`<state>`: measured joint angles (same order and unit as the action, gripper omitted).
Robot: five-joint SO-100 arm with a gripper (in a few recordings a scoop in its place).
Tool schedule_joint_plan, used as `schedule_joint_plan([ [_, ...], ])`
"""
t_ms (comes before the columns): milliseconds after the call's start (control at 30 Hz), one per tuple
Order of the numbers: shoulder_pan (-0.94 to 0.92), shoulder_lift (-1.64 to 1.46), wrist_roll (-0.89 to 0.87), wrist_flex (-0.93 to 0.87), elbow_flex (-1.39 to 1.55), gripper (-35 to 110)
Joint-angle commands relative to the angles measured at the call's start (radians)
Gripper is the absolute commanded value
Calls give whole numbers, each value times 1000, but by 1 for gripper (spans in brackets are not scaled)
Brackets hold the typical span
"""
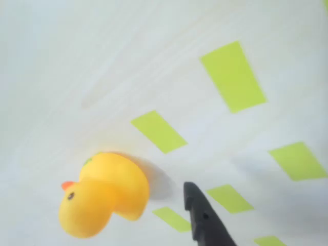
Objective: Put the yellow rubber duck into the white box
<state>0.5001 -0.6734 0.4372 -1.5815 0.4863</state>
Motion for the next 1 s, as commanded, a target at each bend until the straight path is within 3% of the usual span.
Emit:
schedule_joint_plan([
  [0,71,-14,9,-35,-170,60],
  [733,141,204,-41,-104,-436,51],
  [833,140,221,-41,-92,-446,42],
  [967,144,236,-41,-78,-445,19],
])
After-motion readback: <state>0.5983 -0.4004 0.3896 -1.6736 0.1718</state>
